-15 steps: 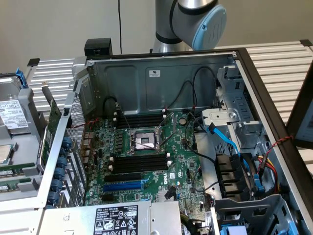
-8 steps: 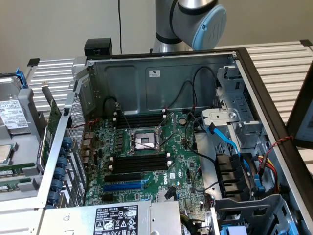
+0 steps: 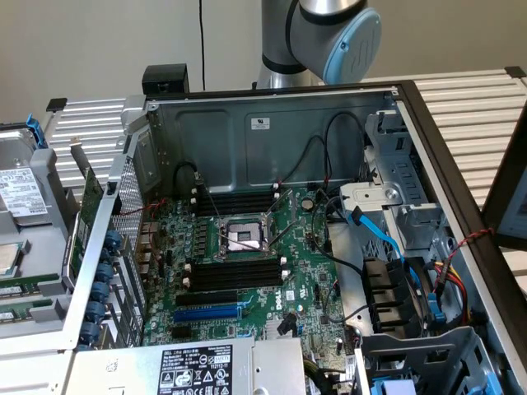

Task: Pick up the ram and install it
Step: 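Pick up the ram and move it above insertion slot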

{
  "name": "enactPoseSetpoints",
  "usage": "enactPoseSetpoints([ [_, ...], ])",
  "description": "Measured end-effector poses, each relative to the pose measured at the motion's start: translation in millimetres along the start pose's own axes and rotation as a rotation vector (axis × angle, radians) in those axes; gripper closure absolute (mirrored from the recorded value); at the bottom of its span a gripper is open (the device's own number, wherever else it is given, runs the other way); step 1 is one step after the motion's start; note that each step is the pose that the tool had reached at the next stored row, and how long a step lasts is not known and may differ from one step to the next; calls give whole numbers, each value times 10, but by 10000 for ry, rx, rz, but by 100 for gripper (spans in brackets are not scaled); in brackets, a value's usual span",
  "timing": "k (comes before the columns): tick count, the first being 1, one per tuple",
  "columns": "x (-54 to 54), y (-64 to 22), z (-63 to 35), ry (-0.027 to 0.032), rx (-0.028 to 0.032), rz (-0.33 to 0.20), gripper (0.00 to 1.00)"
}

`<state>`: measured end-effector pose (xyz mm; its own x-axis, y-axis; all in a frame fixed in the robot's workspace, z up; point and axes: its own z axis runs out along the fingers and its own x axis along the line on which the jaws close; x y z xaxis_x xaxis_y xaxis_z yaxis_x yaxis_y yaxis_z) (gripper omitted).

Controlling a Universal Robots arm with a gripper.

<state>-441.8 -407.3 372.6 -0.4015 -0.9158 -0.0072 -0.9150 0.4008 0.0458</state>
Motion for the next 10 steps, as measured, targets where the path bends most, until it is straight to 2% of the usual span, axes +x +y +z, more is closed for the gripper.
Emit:
enactPoseSetpoints([
  [5,0,-1,6,37,5,-905,90],
  [10,0,-1,15,53,66,-1821,90],
])
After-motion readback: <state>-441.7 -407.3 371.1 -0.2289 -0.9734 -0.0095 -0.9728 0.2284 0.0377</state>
